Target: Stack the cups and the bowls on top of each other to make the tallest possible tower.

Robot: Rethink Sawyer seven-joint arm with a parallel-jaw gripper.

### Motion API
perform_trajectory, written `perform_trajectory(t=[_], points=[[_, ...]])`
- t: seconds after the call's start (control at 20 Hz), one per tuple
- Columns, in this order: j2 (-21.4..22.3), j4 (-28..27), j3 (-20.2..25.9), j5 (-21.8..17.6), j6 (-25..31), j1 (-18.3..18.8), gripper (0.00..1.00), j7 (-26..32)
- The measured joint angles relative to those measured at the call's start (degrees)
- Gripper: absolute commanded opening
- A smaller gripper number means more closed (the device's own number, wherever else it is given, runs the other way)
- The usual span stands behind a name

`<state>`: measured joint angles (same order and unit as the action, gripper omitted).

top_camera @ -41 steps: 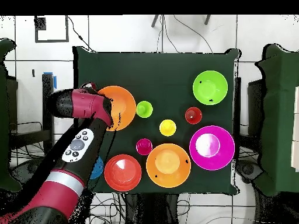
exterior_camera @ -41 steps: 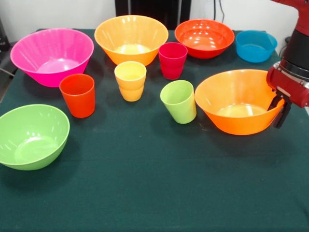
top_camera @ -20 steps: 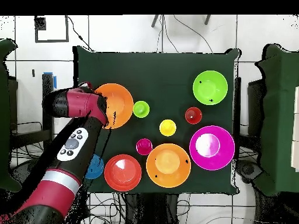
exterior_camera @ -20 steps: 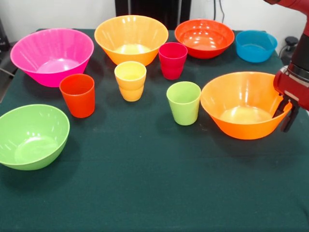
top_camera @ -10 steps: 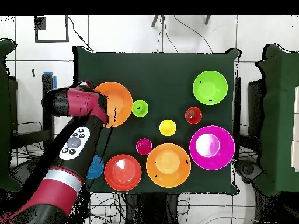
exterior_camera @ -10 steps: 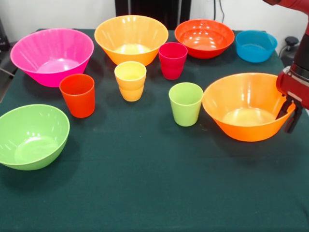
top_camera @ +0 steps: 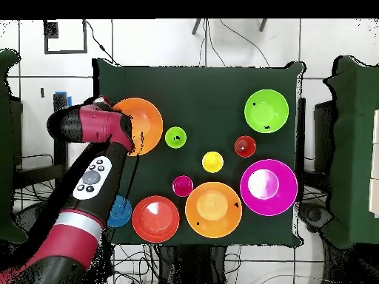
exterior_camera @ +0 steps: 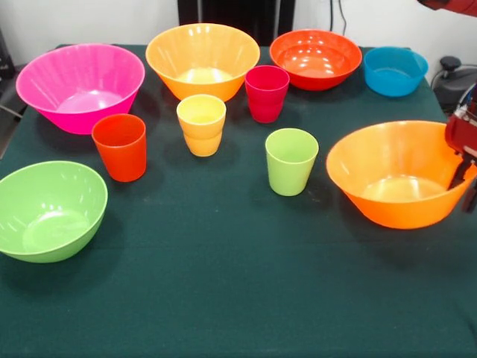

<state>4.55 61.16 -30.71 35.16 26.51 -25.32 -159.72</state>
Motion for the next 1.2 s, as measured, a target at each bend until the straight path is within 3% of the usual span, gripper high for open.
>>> perform_trajectory(t=[0.4, 0.75, 1.05, 1.15, 1.2], points=[[-2.73, -6.25, -0.07, 0.32, 0.02, -0.24, 0.00, 0.01], [-2.67, -7.61, 1.03, 0.32, 0.02, 0.56, 0.00, 0.01], [-0.24, -7.56, 8.85, -0.54, -1.16, 5.44, 0.00, 0.54], [1.14, -7.45, 13.25, -1.68, -2.97, 8.35, 0.00, 1.25], [2.67, -7.19, 18.17, -3.37, -5.60, 11.70, 0.00, 1.79]])
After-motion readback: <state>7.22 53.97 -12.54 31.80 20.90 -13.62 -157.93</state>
